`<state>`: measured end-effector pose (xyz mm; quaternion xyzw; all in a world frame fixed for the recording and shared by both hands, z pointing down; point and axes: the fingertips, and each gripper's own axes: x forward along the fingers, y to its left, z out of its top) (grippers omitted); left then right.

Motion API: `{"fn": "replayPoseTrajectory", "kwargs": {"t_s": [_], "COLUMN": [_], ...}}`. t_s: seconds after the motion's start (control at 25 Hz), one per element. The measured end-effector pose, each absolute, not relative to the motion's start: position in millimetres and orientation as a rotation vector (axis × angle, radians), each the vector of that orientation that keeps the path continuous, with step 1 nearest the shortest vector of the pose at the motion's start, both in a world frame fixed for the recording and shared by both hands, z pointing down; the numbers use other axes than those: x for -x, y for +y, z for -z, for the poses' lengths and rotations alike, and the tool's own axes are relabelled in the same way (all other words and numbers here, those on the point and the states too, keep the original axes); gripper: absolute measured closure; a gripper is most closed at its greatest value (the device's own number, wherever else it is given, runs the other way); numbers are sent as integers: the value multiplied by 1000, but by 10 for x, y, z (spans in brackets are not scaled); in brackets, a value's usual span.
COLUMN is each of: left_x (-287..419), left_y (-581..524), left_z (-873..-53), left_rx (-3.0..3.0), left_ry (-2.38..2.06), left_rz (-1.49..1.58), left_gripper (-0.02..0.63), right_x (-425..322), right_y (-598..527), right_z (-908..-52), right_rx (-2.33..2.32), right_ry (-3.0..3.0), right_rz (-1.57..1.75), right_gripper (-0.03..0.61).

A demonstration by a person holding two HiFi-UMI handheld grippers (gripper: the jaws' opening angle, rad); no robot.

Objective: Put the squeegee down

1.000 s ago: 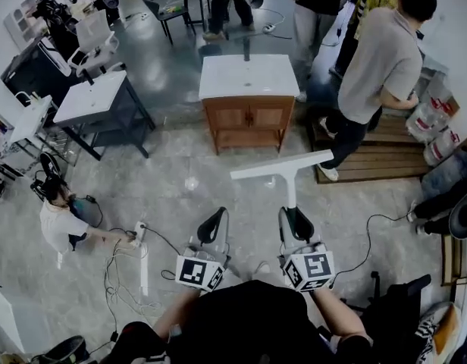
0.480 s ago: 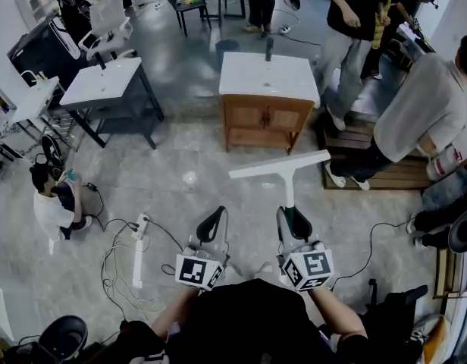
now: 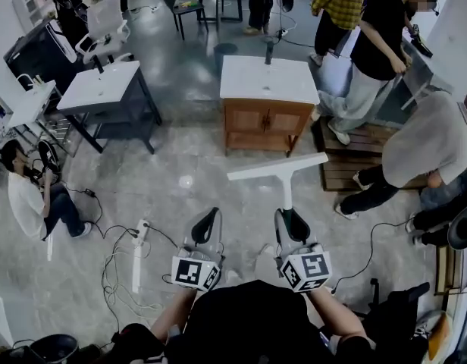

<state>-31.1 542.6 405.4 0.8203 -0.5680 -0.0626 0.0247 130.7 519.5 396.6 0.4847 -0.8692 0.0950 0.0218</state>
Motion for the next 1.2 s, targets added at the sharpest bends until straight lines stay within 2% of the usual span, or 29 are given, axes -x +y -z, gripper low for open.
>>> {"fn": "replayPoseTrajectory", "kwargs": {"t_s": [0.36,0.88,1.2], "left_x": [219,117,-127], "left_y": [5051,3943,3108], "left_z": [-4139,-4232,-4046], "left_rx": [-2536,-2496,-2466], "left_ry": [-1759,-1843,-1919], "left_rz": [171,133,129], "left_gripper": [612,612,612], "right_x": [-1419,-1461,-1650], "right_y": [4799,3566,2627], "right_z": [-4154,-4398,-4243], "right_rx": [-1502,-1405,-1336], "right_ry": [-2674,-2710,-2762], "right_rz": [-343,-390,-385], "right_gripper": [482,482,482]}}
